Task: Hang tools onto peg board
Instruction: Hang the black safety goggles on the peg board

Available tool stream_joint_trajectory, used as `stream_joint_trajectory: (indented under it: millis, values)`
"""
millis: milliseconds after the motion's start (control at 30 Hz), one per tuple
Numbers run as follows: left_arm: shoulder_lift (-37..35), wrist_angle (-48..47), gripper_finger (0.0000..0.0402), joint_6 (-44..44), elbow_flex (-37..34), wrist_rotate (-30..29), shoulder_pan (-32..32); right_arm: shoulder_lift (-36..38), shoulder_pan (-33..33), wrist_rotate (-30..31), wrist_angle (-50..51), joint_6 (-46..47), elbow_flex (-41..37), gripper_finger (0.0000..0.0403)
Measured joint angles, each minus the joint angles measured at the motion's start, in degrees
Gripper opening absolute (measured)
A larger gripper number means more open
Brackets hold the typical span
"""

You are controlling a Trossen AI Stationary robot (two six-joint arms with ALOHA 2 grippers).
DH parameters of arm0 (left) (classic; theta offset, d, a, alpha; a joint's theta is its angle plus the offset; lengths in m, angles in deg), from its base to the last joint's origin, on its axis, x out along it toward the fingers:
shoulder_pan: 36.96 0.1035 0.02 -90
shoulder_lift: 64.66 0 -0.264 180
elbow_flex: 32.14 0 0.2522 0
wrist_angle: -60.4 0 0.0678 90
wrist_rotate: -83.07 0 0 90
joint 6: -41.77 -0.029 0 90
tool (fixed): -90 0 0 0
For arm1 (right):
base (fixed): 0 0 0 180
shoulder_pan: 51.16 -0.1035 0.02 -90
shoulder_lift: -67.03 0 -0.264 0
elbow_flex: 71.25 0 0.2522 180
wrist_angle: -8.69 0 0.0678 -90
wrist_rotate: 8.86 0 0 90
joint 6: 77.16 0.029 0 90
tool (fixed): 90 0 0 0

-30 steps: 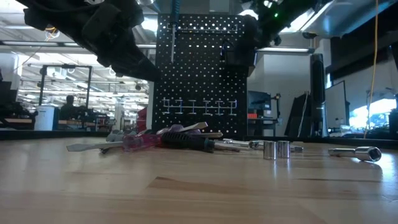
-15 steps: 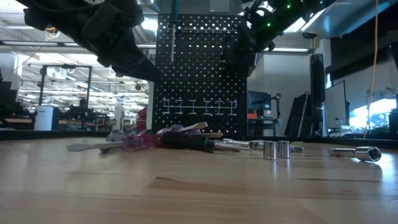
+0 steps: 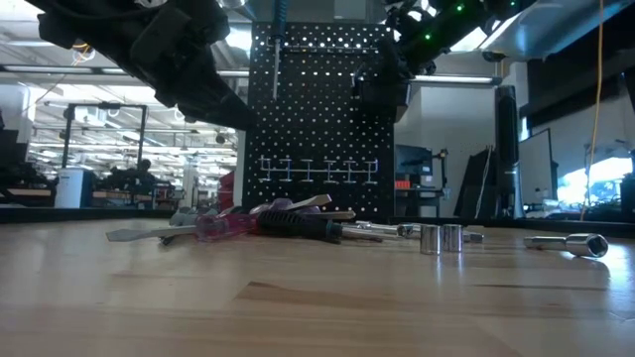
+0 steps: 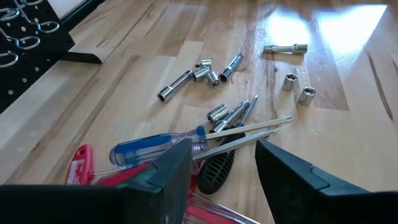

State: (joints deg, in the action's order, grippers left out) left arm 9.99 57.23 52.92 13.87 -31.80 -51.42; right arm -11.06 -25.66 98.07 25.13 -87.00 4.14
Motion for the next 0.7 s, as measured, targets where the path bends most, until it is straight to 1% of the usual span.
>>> stream_joint_trajectory:
  millis: [167,400,600,700]
  values:
    - [0.00,-0.09,0.0168,-0.01,0.00,-0.04,0.00,0.02,-0.02,-0.02,0.11,-0.16,0.00,0.0022]
    - [0.00,-0.14,0.0168,-0.01,0.00,-0.06,0.00,1.49,-0.02,-1.53,-0.04,-1.58,0.00,0.0007]
    - [0.00,-0.16,0.0168,-0.01,0.00,-0.18,0.00,4.06,-0.02,-1.55,-0.26,-2.64,0.00,0.0019]
    - [0.00,-0.16,0.0168,-0.44,0.00,-0.22,0.00,5.03,-0.02,-1.72,-0.80,-2.65,0.00,0.0016]
